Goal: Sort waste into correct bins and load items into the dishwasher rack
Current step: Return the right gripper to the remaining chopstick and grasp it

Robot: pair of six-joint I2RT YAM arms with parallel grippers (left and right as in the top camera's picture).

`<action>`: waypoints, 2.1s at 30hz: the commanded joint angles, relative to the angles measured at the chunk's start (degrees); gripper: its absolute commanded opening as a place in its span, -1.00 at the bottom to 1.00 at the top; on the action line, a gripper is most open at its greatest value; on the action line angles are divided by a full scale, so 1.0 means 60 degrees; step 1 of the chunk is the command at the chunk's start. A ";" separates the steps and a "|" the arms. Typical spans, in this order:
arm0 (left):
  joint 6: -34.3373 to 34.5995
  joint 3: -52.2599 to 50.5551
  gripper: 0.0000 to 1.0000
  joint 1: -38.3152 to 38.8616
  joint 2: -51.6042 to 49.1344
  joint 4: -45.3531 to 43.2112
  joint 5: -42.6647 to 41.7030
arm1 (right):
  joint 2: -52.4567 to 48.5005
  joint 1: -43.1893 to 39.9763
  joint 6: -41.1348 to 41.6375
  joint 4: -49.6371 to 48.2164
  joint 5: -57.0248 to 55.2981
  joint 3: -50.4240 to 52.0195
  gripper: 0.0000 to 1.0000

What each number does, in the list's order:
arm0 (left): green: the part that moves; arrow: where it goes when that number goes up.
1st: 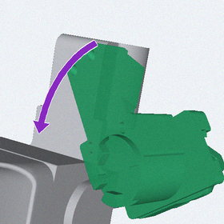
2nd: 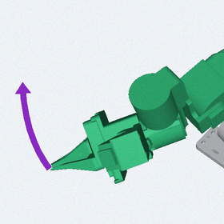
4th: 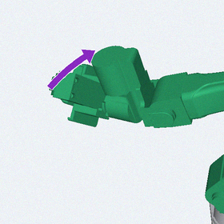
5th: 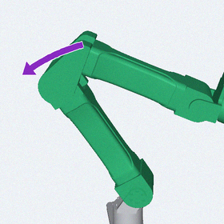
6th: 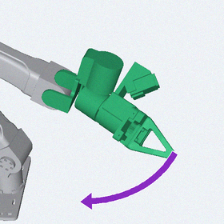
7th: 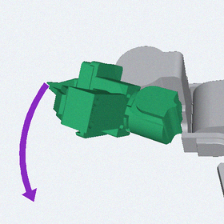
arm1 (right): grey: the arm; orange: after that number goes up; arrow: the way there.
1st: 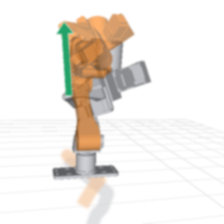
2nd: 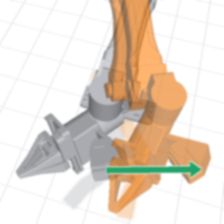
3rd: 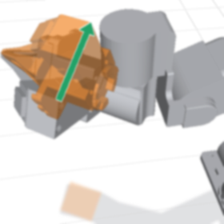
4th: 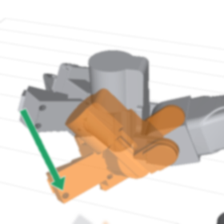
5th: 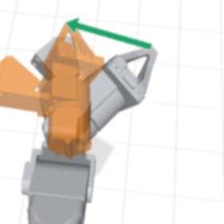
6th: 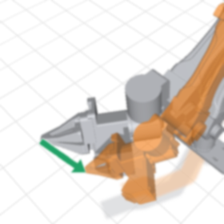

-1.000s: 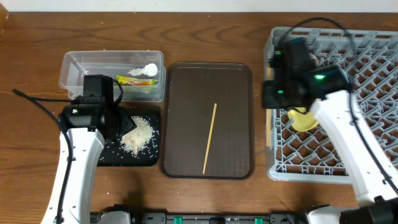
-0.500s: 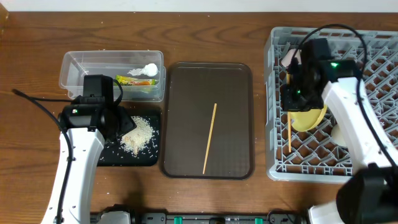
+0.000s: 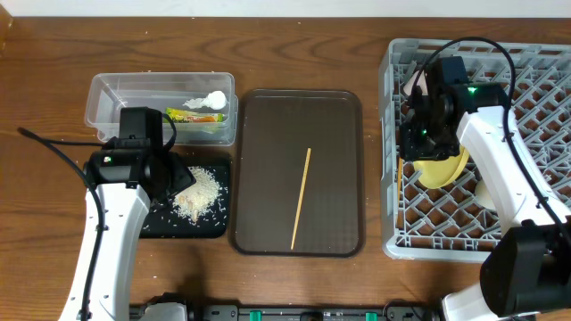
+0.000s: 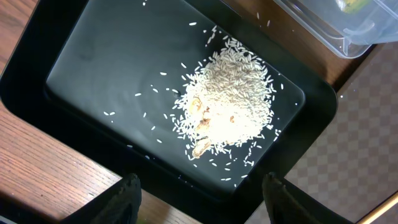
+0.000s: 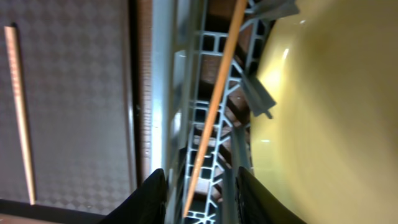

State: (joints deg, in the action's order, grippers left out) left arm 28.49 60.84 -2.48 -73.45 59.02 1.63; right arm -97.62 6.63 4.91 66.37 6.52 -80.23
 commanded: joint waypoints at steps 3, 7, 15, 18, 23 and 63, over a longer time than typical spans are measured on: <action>0.0015 -0.0095 0.31 -0.0040 0.0080 0.0051 -0.0018 | 0.0503 0.0255 -0.0084 -0.0441 0.1315 -0.0619 -0.24; 0.0018 -0.0095 0.32 -0.0040 0.0080 0.0047 -0.0018 | 0.0754 0.0911 -0.0069 -0.1552 0.2248 -0.0670 -0.14; 0.0018 -0.0095 0.32 -0.0040 0.0080 0.0047 -0.0018 | 0.0175 0.3144 0.1242 -0.2492 0.1045 -0.0667 0.02; 0.0018 -0.0095 0.31 -0.0040 0.0080 0.0051 -0.0018 | -0.0353 0.4000 0.1872 -0.2492 0.0543 -0.0667 0.01; 0.0018 -0.0095 0.31 -0.0040 0.0080 0.0051 -0.0018 | -0.1402 0.5096 0.3206 -0.2320 -0.0084 -0.0667 0.00; 0.0018 -0.0095 0.32 -0.0040 0.0080 0.0058 -0.0022 | -0.3595 0.6317 0.5643 -0.2390 -0.0514 0.0015 -0.86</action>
State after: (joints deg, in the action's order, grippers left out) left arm 28.49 60.84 -2.48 -73.45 59.07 1.63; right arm -118.50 44.12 38.22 52.51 4.05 -81.28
